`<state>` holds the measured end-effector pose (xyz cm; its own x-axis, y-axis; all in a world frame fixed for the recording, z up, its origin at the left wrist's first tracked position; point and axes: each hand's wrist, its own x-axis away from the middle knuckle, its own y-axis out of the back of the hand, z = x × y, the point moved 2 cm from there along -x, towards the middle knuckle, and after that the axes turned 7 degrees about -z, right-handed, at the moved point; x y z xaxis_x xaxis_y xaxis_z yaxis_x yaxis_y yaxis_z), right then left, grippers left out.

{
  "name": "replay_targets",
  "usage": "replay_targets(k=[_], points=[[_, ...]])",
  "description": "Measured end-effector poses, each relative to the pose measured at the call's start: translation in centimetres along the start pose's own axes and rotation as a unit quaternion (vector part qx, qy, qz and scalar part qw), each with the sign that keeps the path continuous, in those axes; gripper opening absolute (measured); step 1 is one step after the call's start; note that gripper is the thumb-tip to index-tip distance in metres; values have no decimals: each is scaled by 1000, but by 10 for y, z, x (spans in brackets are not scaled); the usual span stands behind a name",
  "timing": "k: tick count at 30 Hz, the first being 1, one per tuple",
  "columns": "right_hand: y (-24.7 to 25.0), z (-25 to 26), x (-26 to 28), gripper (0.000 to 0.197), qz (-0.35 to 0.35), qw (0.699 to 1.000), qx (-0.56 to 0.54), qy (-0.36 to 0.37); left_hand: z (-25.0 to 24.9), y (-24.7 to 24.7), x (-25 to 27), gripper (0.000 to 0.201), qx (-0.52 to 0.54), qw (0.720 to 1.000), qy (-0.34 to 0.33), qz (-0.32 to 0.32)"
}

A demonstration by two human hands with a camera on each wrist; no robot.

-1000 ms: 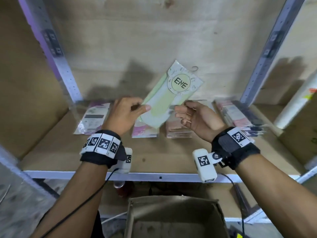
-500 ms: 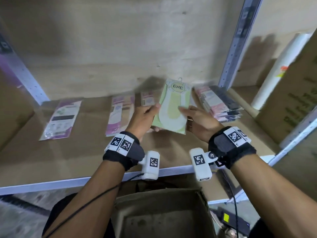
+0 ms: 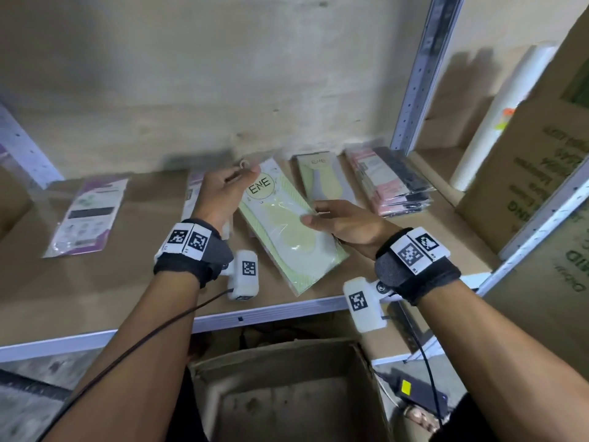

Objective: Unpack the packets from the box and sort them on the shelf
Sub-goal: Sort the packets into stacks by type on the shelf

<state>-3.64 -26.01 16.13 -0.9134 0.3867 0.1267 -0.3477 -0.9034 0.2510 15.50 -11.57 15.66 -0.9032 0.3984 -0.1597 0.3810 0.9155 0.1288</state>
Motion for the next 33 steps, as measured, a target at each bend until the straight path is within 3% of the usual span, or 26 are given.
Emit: replay_targets(k=[3,6,8,11,15,19,26,28,31,33], points=[[-3,-2,-2,33,8,1000,3,0,2,9,-1,20,-41,999,-19,20],[-5,-3,-4,23,30,1000,7,-2,0,25,-3,45,-51,998,-21,8],[-9,-2,-4,11,57,998,2,-12,0,33,-6,50,-61,998,-14,17],[-14,-5,-7,28,77,997,-5,-13,3,41,-7,43,-80,996,-7,38],[-18,-4,-10,26,65,998,-17,18,-3,49,-6,56,-102,995,11,15],[-22,-5,-12,36,64,997,-16,47,-3,55,-4,71,-130,989,31,60],[-26,1,-13,29,95,994,-35,51,4,53,-2,40,-1,998,46,47],[-26,3,-13,24,103,992,-55,51,3,51,2,31,49,993,81,67],[-27,1,-13,10,111,991,-56,48,4,50,7,42,70,984,145,77],[-27,0,-14,9,89,994,-36,50,5,52,10,32,70,981,164,70]])
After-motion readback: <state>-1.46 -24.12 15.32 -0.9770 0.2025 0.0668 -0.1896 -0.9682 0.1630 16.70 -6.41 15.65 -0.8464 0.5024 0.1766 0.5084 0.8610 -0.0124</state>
